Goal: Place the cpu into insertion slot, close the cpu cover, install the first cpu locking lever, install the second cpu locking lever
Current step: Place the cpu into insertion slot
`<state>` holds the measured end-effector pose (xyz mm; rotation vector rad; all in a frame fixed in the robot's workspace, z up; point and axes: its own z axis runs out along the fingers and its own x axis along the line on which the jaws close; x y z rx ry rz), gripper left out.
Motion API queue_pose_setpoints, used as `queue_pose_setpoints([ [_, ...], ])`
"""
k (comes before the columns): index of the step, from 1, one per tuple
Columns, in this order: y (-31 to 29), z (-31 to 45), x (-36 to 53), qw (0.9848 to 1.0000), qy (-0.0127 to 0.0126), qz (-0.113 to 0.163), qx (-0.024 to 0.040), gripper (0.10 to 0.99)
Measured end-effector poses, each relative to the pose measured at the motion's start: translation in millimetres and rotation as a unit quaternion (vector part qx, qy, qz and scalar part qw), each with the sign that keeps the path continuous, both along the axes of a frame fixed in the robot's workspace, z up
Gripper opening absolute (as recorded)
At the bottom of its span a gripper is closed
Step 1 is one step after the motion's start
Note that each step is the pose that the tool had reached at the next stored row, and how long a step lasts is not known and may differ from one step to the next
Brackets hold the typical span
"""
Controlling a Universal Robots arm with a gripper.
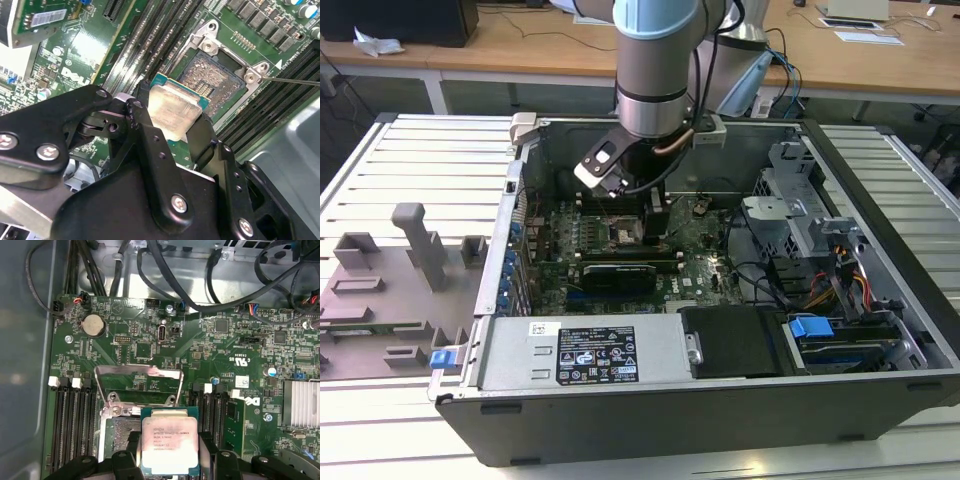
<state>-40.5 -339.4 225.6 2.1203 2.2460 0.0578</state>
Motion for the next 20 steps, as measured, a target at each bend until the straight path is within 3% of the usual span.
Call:
queue_pose_setpoints([
  [5,7.9,-3.8,-13.5,1.0,0.0,-0.001,0.0,0.545],
  [8,10.2,-8.3,-14.6,0.9999,0.0,-0.013,0.0,0.545],
  [11,16.8,-10.0,-15.5,0.9999,0.0,-0.017,0.0,0.545],
  [20,19.9,-17.3,-18.9,0.9996,-0.0001,-0.027,0.0002,0.545],
])
